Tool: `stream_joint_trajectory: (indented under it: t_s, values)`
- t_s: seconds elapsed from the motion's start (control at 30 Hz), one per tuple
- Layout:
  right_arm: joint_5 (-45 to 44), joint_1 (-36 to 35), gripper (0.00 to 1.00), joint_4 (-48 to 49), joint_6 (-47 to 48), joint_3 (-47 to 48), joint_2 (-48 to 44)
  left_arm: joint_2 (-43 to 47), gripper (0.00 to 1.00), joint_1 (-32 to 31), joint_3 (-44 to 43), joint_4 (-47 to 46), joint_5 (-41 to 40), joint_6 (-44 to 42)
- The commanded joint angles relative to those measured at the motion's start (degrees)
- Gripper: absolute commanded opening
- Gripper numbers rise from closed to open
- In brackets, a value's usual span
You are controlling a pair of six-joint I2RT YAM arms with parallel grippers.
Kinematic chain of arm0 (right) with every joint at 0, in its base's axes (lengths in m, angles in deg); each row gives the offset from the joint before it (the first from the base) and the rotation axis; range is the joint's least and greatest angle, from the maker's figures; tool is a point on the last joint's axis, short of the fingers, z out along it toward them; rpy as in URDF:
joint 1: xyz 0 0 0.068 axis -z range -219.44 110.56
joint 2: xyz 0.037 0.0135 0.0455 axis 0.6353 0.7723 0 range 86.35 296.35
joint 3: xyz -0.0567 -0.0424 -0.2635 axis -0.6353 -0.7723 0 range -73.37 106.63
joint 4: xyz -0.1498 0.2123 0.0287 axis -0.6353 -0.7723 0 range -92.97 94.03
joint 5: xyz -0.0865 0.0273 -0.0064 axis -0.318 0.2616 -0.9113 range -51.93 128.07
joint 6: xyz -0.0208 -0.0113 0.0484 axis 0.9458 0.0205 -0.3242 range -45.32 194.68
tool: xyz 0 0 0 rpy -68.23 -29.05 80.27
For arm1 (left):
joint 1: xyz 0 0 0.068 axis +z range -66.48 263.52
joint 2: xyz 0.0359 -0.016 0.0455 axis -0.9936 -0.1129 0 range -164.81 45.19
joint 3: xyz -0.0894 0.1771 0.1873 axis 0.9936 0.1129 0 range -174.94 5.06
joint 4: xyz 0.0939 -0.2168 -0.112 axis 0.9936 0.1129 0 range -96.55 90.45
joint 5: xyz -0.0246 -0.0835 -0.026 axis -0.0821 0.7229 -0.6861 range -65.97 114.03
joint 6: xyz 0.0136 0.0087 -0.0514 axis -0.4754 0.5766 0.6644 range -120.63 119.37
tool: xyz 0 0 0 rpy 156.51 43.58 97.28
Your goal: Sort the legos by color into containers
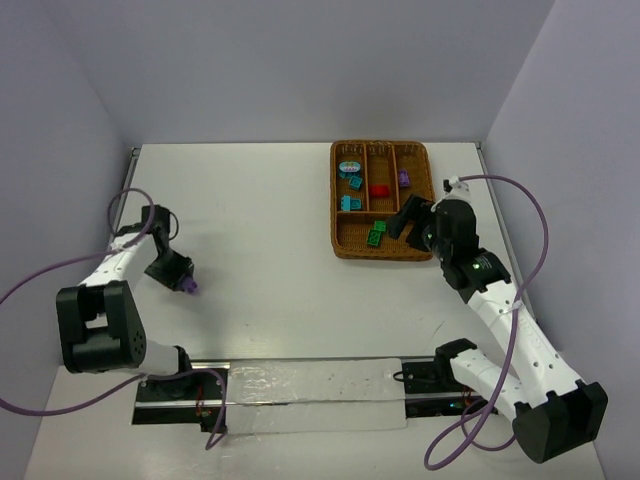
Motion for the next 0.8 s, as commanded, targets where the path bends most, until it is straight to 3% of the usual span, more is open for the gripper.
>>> stream_joint_trajectory:
  t_s: [0.0, 0.13, 0.33, 0.6, 0.77]
  values:
    - [2.49, -1.79, 0.88, -0.24, 2.15, 4.6, 1.78, 4.25, 0.0, -14.34, -10.56, -2.06, 6.99, -3.0]
    - [2.92, -7.9, 0.88, -1.11, 4.05, 7.52, 4.92, 1.53, 0.0, -26.55, -21.06, -3.15, 9.05, -3.48]
    - [-1.4, -17.35, 0.88, -1.93, 2.8, 10.04, 9.53, -5.48, 0.0, -33.47, -26.4, -10.55, 13.48, -6.43]
    - [-6.05, -17.81, 0.88, -3.91, 1.06, 8.95, 8.36, -18.11, 0.0, -42.29, -26.93, -7.81, 7.17, -13.02]
    - [-7.5, -17.72, 0.88, -5.1, 0.58, 9.45, 9.69, -19.94, 0.0, -46.15, -27.68, -6.25, 2.99, -18.89]
